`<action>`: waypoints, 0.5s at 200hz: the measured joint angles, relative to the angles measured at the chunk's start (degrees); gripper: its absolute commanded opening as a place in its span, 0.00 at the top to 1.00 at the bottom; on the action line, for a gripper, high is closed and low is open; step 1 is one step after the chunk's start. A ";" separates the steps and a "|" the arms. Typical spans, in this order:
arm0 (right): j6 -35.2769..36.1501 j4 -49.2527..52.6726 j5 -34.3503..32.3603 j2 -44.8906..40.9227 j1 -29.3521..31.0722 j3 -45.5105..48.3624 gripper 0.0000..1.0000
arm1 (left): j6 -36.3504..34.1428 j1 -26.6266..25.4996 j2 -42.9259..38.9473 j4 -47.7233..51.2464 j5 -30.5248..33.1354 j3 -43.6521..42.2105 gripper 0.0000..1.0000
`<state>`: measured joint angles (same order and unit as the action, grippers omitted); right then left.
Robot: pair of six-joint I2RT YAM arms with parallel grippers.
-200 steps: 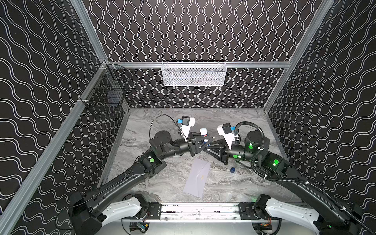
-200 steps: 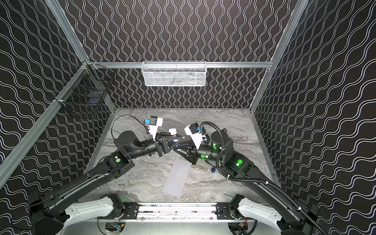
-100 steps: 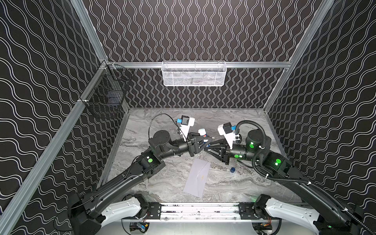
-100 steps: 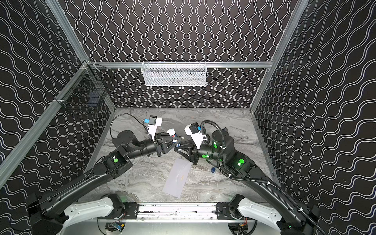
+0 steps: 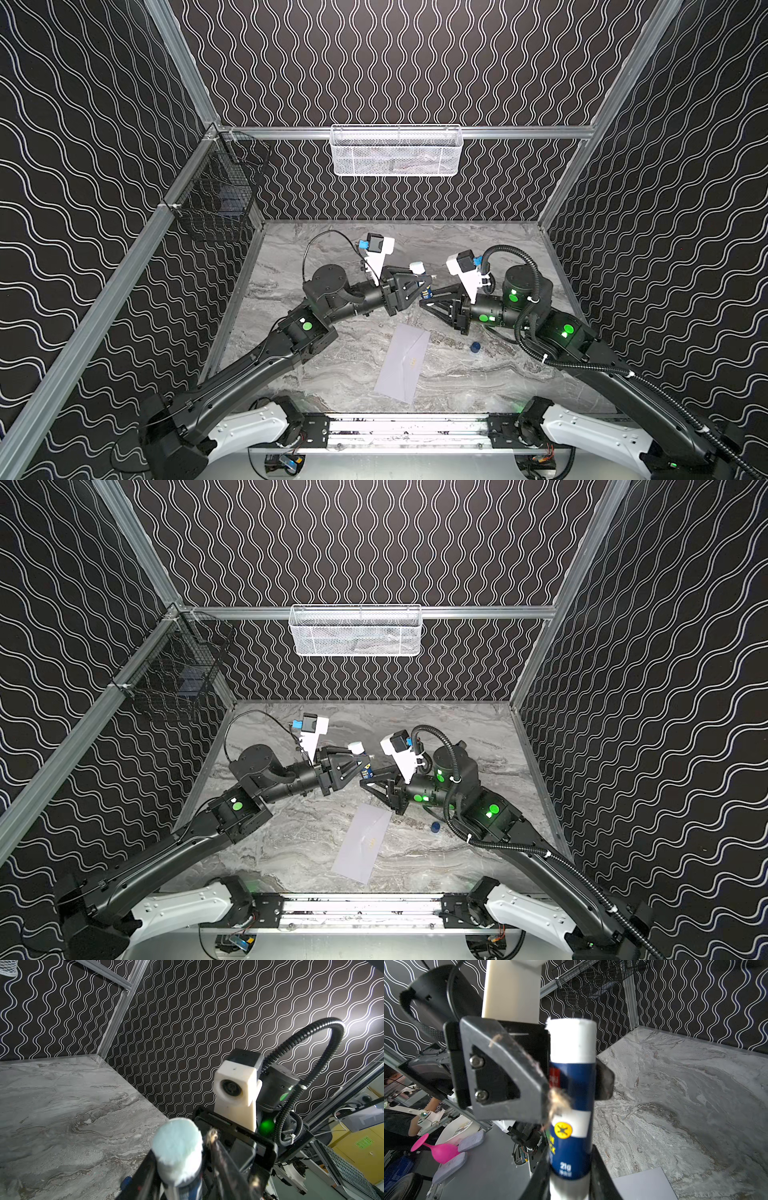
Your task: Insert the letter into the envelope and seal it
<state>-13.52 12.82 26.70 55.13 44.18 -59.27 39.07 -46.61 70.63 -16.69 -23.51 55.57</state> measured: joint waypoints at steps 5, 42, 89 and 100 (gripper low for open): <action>0.00 0.00 0.09 0.04 0.00 0.00 1.00 | 0.00 0.00 0.09 -0.13 0.02 -0.02 0.65; 0.02 -0.13 0.57 0.07 0.00 0.17 1.00 | 1.11 0.00 0.55 -0.72 -0.13 -0.13 0.88; -0.90 0.13 0.22 -0.98 -0.04 0.31 0.40 | 1.42 -0.02 0.48 -1.01 -0.31 -0.09 1.00; -1.07 0.09 1.22 -1.92 -0.63 0.33 0.27 | 1.51 0.24 0.22 -0.90 -0.33 -0.09 1.00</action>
<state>-14.59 12.91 27.92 53.21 43.55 -58.94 40.58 -46.37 70.85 -17.58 -23.83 55.48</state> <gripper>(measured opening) 0.545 0.215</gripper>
